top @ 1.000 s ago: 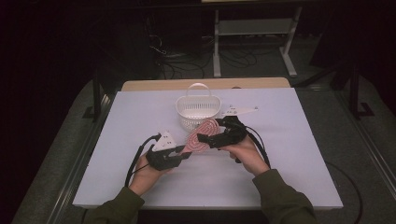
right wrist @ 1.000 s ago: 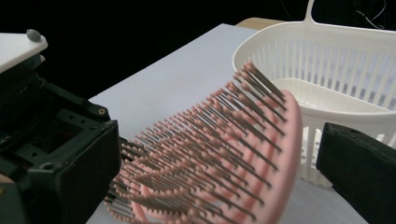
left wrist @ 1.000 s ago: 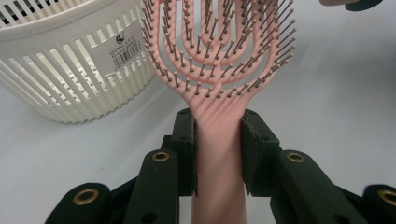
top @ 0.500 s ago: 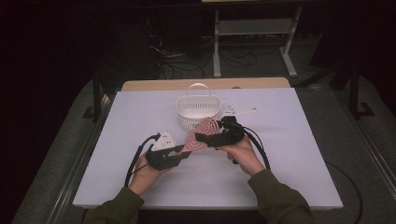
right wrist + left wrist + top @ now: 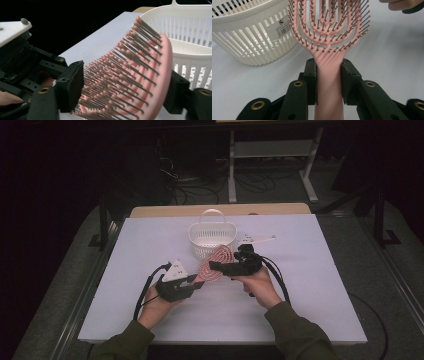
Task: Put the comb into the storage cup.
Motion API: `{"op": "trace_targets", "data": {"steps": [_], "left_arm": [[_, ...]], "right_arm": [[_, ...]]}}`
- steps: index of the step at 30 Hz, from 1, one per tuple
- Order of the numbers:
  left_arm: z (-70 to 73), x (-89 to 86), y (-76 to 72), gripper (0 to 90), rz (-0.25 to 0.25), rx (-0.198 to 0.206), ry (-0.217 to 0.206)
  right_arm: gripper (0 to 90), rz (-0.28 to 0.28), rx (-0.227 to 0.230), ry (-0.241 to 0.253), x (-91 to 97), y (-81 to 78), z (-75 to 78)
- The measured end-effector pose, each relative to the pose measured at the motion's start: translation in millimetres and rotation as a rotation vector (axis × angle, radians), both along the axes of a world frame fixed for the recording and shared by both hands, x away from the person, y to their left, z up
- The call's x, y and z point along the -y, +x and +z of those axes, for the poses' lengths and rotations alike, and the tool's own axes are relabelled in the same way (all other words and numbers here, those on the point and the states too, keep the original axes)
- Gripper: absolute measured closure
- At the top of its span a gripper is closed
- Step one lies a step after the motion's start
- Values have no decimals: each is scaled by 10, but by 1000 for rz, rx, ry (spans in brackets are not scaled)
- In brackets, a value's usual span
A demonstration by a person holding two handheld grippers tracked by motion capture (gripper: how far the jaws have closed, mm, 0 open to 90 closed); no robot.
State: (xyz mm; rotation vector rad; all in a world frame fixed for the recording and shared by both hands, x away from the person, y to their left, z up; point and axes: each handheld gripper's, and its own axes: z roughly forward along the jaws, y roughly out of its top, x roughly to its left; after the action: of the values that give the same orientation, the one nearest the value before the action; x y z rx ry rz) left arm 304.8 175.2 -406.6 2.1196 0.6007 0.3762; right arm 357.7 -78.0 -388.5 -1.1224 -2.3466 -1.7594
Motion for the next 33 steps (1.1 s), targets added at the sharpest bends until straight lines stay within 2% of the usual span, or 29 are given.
{"op": "trace_targets", "data": {"steps": [11,20,29,33], "left_arm": [[-7,15,-2,701,5,14,13],[-18,16,4,700,6,19,17],[-29,12,8,700,-9,22,18],[-34,15,10,701,-17,25,19]], "right_arm": [[426,23,-37,40,14,17,-27],[514,30,-45,66,32,21,-34],[557,41,-75,105,57,35,-39],[580,50,-67,119,66,28,-28]]}}
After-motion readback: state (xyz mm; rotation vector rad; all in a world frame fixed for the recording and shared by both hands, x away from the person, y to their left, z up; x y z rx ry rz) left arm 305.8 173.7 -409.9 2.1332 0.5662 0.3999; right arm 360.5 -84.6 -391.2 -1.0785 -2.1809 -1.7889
